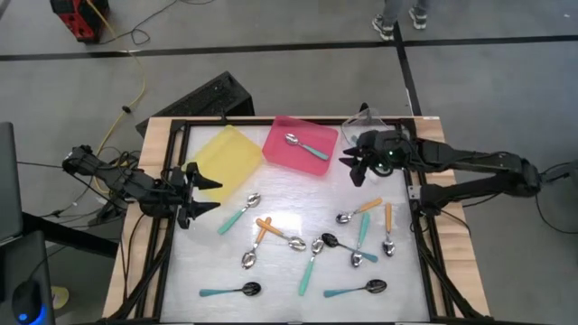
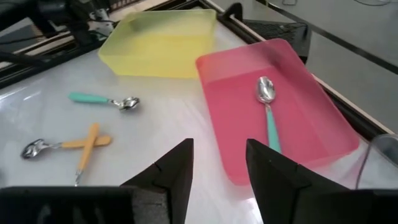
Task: Sort silverware by color (type)
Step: Put the yellow spoon into the yellow bin
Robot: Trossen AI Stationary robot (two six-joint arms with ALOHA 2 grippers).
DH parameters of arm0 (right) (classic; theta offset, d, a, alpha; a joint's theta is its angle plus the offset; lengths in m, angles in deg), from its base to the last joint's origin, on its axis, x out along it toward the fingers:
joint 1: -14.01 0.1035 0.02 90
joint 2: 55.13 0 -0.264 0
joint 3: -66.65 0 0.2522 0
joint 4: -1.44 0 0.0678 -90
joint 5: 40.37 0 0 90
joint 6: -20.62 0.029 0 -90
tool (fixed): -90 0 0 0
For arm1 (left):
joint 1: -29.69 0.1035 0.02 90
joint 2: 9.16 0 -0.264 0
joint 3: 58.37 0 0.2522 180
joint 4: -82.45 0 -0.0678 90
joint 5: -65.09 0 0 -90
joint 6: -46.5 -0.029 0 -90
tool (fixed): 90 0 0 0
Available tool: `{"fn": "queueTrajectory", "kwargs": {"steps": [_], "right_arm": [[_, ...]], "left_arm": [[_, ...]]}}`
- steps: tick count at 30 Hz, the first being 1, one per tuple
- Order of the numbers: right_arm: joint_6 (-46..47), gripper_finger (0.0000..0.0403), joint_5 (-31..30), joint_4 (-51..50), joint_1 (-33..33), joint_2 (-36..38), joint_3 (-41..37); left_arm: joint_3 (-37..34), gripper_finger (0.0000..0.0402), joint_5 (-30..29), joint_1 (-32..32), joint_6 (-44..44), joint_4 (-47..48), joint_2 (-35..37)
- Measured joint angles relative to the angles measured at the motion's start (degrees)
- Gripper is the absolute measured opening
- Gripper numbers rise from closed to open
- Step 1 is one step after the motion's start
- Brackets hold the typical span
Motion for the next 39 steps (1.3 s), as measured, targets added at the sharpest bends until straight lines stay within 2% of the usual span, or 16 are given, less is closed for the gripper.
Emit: {"fn": "queueTrajectory", "kwargs": {"steps": [7,13,18,24,32,39], "right_arm": [[0.0,0.0214,-0.1,-0.2,5.9,0.0,0.0],[6.7,0.0235,-1.8,-2.3,13.7,0.0,0.0],[20.5,0.0234,-4.0,-13.3,19.9,0.0,0.0],[41.2,0.0233,-10.9,-28.2,26.7,0.0,0.0],[61.7,0.0233,-11.1,-31.4,34.2,-1.5,0.0],[75.7,0.0233,-10.4,-37.6,39.7,-10.1,0.0]], "left_arm": [[0.0,0.0281,0.0,0.0,0.9,1.8,0.0],[0.0,0.0281,0.0,0.0,2.0,2.6,-0.1],[0.0,0.0281,-0.3,0.0,2.1,2.5,-0.1],[0.0,0.0281,-0.7,0.0,2.1,2.5,-0.1],[0.0,0.0281,-1.9,0.0,2.1,2.5,-0.1],[0.0,0.0281,-1.9,0.0,2.1,2.5,-0.1]]}}
